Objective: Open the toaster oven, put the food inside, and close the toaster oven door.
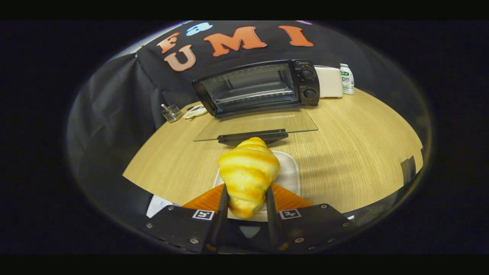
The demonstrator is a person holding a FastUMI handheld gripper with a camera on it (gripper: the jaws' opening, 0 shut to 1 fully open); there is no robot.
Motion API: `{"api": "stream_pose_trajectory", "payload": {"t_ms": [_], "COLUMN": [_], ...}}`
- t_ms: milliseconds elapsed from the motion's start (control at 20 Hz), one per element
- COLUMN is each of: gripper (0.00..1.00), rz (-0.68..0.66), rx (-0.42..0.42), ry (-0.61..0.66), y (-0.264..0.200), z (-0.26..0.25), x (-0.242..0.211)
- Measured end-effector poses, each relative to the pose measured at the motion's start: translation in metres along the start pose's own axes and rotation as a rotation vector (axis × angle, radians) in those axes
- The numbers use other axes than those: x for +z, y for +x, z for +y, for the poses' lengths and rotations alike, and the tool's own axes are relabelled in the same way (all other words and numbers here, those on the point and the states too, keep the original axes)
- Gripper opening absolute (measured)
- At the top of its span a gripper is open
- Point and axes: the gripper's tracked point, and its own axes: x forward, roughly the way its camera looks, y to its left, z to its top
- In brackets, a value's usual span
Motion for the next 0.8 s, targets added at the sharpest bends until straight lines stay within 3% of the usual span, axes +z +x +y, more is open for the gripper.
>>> {"api": "stream_pose_trajectory", "payload": {"t_ms": [600, 800], "gripper": [0.46, 0.46], "rz": [-0.158, -0.191], "rx": [0.349, 0.366], "ry": [0.292, 0.387], "y": [0.038, 0.066], "z": [0.044, 0.038], "x": [0.092, 0.133]}}
